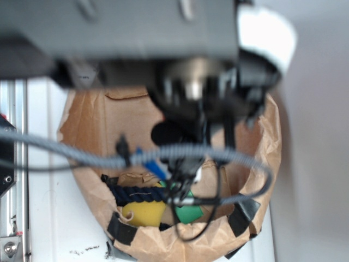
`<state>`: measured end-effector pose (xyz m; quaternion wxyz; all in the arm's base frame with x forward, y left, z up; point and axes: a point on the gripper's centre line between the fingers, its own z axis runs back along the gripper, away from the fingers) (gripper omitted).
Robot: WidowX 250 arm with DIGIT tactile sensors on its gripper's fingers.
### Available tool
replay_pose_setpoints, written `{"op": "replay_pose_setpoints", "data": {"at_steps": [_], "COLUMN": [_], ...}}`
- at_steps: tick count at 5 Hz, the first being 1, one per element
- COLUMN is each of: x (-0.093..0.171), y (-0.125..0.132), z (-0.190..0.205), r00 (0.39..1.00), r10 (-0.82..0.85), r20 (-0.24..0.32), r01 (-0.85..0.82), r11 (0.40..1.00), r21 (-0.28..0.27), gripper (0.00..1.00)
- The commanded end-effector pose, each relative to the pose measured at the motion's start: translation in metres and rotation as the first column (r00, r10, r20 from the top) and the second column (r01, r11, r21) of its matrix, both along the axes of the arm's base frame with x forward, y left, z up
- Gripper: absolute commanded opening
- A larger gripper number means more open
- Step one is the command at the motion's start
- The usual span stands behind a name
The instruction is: Grab the carrot.
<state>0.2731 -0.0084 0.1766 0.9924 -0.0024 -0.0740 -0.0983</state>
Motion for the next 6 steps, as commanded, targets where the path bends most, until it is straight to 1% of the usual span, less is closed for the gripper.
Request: {"op": "replay_pose_setpoints", "data": {"at_steps": [1,2,3,4,6], "x": [0.016,0.026,0.023,0.028,0.028], "y": [0.012,0.02,0.037,0.046,0.046], "z": [-0.037,-0.061,-0.078,-0.089,-0.089], "r00": [0.933,0.921,0.91,0.911,0.911], "r10": [-0.352,-0.389,-0.413,-0.409,-0.409], "r20": [0.07,0.012,-0.04,-0.054,-0.054], "r01": [0.354,0.389,0.415,0.411,0.411], "r11": [0.935,0.921,0.909,0.911,0.911], "r21": [-0.013,-0.005,0.043,0.021,0.021], "gripper": [1.0,1.0,1.0,1.0,1.0]}}
